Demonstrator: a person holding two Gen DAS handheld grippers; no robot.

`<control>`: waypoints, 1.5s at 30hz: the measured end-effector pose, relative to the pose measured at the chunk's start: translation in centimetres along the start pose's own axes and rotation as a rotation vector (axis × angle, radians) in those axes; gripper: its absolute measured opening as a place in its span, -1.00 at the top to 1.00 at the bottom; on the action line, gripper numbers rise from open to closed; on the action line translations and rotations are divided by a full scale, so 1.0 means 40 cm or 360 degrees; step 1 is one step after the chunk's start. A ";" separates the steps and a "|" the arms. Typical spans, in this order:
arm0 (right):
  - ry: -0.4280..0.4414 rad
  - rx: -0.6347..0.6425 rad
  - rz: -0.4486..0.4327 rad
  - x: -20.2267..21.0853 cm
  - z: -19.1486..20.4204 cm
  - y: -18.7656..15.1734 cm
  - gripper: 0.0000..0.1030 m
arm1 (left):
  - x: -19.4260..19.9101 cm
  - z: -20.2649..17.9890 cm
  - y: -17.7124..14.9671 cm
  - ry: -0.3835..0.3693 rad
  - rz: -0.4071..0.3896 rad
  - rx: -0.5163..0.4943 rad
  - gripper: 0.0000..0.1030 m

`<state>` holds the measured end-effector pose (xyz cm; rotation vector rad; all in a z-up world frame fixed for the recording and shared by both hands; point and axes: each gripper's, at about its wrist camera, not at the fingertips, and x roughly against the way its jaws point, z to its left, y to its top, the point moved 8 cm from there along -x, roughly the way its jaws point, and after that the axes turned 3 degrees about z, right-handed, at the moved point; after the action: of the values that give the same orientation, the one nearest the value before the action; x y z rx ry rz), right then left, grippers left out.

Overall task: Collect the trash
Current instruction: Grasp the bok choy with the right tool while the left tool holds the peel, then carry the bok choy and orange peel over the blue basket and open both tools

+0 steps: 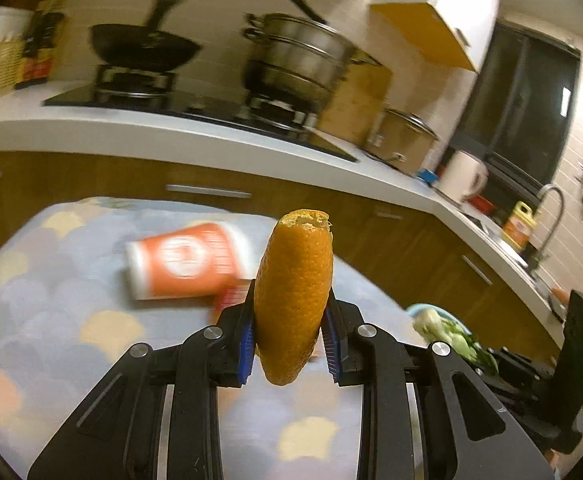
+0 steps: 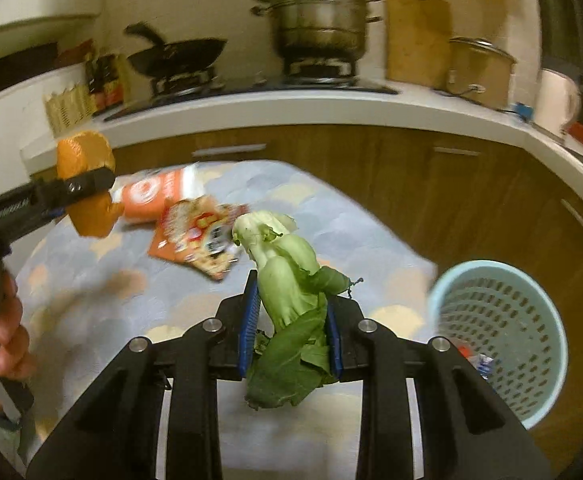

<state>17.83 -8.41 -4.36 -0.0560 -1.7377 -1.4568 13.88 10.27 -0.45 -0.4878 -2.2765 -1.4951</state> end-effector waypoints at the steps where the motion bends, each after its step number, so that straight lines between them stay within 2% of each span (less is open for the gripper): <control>1: -0.0026 -0.0024 -0.0011 0.012 -0.027 0.000 0.50 | -0.011 -0.033 -0.001 -0.0037 0.0015 -0.0014 0.49; 10: -0.0278 -0.0234 -0.0041 0.072 -0.268 -0.037 0.50 | -0.130 -0.308 -0.045 -0.0277 0.0179 -0.0201 0.49; 16: -0.0393 -0.0437 0.0042 0.075 -0.437 -0.109 0.50 | -0.262 -0.453 -0.115 -0.0435 0.0404 -0.0250 0.48; 22: -0.0434 -0.0600 0.0173 0.046 -0.550 -0.185 0.50 | -0.387 -0.554 -0.203 -0.0559 0.0670 -0.0286 0.46; 28: -0.0467 -0.0667 0.0301 0.005 -0.596 -0.235 0.50 | -0.453 -0.622 -0.260 -0.0594 0.0786 -0.0348 0.38; 31: -0.0441 -0.0723 0.0360 -0.021 -0.610 -0.259 0.49 | -0.482 -0.642 -0.275 -0.0590 0.0831 -0.0367 0.32; 36: -0.0411 -0.0833 0.0424 -0.047 -0.635 -0.294 0.48 | -0.521 -0.661 -0.291 -0.0556 0.0873 -0.0391 0.32; 40: -0.0417 -0.0845 0.0421 -0.046 -0.647 -0.302 0.41 | -0.537 -0.675 -0.297 -0.0557 0.0882 -0.0396 0.26; 43: -0.0438 -0.0857 0.0405 -0.033 -0.660 -0.302 0.39 | -0.542 -0.680 -0.304 -0.0548 0.0894 -0.0403 0.13; 45: -0.0425 -0.0880 0.0398 -0.027 -0.664 -0.303 0.39 | -0.543 -0.682 -0.307 -0.0533 0.0889 -0.0404 -0.06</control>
<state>27.07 -33.79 -15.51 -0.7615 -1.4108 -1.7513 30.13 -21.31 -10.75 -1.4071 -1.9263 -1.4802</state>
